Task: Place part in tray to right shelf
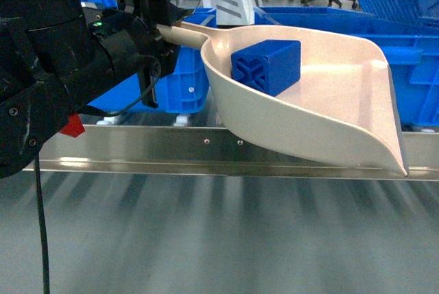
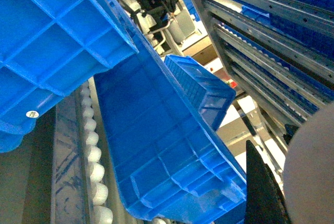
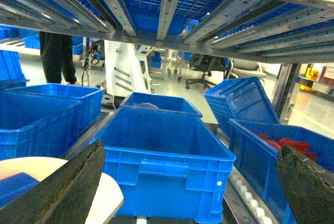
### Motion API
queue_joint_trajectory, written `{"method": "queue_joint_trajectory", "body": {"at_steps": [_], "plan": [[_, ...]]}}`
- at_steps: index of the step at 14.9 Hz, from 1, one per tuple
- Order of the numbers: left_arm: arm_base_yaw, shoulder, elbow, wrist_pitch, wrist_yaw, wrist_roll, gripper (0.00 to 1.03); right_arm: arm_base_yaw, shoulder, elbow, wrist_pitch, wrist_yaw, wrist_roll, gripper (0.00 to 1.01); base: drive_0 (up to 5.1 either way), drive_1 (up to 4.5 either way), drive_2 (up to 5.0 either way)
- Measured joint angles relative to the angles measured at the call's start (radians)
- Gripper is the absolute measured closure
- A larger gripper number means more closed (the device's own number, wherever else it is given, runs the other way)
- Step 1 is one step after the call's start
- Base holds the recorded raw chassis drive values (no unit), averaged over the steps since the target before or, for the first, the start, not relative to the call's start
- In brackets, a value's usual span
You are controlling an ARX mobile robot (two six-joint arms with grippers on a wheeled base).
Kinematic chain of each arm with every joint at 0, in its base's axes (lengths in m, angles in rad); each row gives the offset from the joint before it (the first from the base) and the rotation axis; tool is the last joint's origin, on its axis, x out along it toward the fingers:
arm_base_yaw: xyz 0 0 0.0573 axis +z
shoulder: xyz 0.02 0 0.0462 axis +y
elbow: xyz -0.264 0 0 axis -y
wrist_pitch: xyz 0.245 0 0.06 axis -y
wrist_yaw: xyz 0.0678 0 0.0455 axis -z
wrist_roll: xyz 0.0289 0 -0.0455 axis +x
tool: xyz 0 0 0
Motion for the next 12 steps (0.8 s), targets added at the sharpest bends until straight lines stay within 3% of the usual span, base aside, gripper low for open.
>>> {"method": "queue_joint_trajectory", "body": {"at_steps": [1, 2, 5, 7, 10, 12], "plan": [[-0.009, -0.027, -0.003, -0.128, -0.073, 0.005, 0.91, 0.000, 0.000, 0.000, 0.000, 0.000, 0.000, 0.03, 0.0, 0.00, 0.0], [-0.020, -0.047, -0.048, -0.095, -0.108, 0.005, 0.91, 0.000, 0.000, 0.000, -0.001, 0.000, 0.000, 0.03, 0.0, 0.00, 0.0], [-0.026, -0.153, -0.148, -0.071, -0.119, 0.006, 0.91, 0.000, 0.000, 0.000, 0.000, 0.000, 0.000, 0.03, 0.0, 0.00, 0.0], [0.034, -0.237, -0.210, -0.083, -0.129, 0.035, 0.91, 0.000, 0.000, 0.000, 0.000, 0.000, 0.000, 0.03, 0.0, 0.00, 0.0], [0.172, -0.359, -0.214, -0.154, -0.157, 0.145, 0.91, 0.000, 0.000, 0.000, 0.000, 0.000, 0.000, 0.03, 0.0, 0.00, 0.0], [0.259, -0.358, -0.130, -0.195, -0.170, 0.208, 0.91, 0.000, 0.000, 0.000, 0.000, 0.000, 0.000, 0.03, 0.0, 0.00, 0.0]]}}
